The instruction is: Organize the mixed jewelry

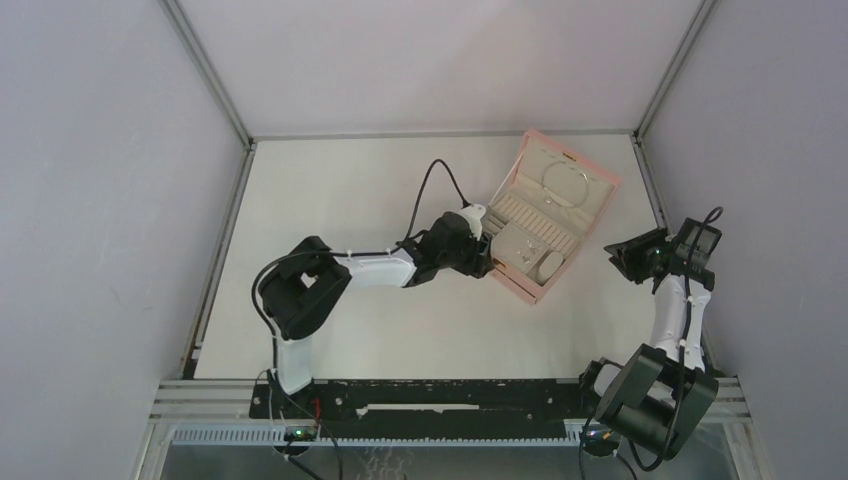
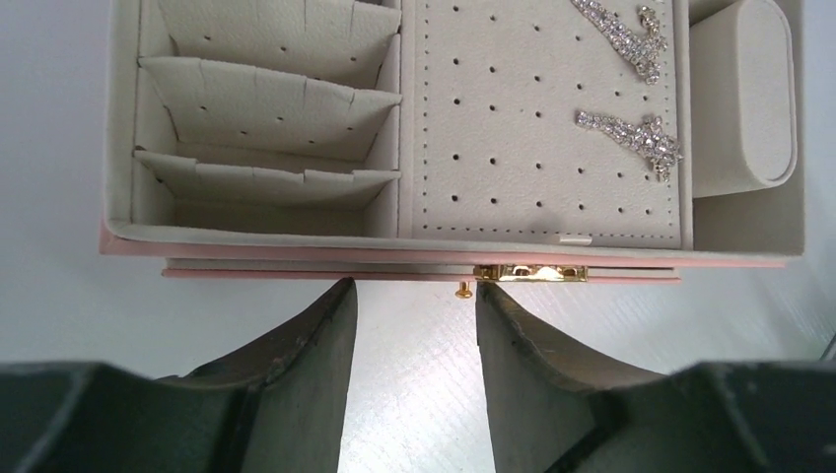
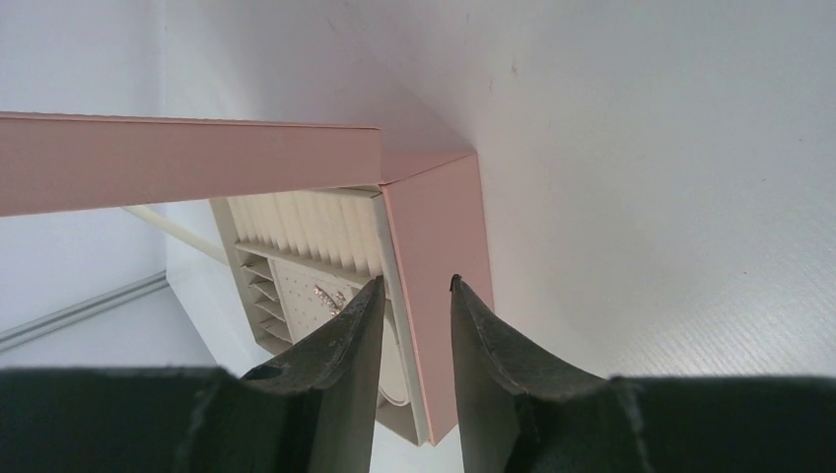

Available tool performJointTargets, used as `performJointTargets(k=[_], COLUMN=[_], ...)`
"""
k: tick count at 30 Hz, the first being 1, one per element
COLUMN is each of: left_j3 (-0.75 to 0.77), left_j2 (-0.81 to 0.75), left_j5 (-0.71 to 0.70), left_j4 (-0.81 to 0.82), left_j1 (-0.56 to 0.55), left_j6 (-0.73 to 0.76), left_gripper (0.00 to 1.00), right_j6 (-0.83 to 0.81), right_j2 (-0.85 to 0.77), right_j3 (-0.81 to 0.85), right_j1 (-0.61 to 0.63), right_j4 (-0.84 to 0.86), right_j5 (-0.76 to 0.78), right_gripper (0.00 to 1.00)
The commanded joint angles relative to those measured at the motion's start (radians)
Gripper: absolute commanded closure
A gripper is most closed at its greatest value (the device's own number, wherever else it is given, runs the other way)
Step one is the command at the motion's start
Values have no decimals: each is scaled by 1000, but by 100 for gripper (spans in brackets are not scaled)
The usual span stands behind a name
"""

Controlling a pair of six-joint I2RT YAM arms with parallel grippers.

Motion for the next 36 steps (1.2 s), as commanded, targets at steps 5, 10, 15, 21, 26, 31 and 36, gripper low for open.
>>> performJointTargets(k=[5,10,15,21,26,31,36], left_j3=[-140,-163,-69,46,100,117,1], left_j2=[-192,-132,-25,61,78,79,-66], left_j5=[1,-25,-54,-110,-136,-102,-61], left_j4=[55,79,63,53,90,35,-44], left_j1=[1,1,1,1,1,1,1], left_j6=[33,55,61,73,54,68,114], left_gripper=[51,57,60,60,55,56,56], right_j6=[-11,2,6,-4,-7,-8,-46], right_j2=[-11,4,7,-7,-9,-15,-35], right_j3=[16,16,16,16,16,17,82], right_j1=[-6,-6,-4,-5,-4,-4,14], right_j4=[35,56,56,32,25,36,-4], right_j5=[-20,-31,-36,-29,-29,-46,-29], right_gripper=[61,62,62,62,62,63,65])
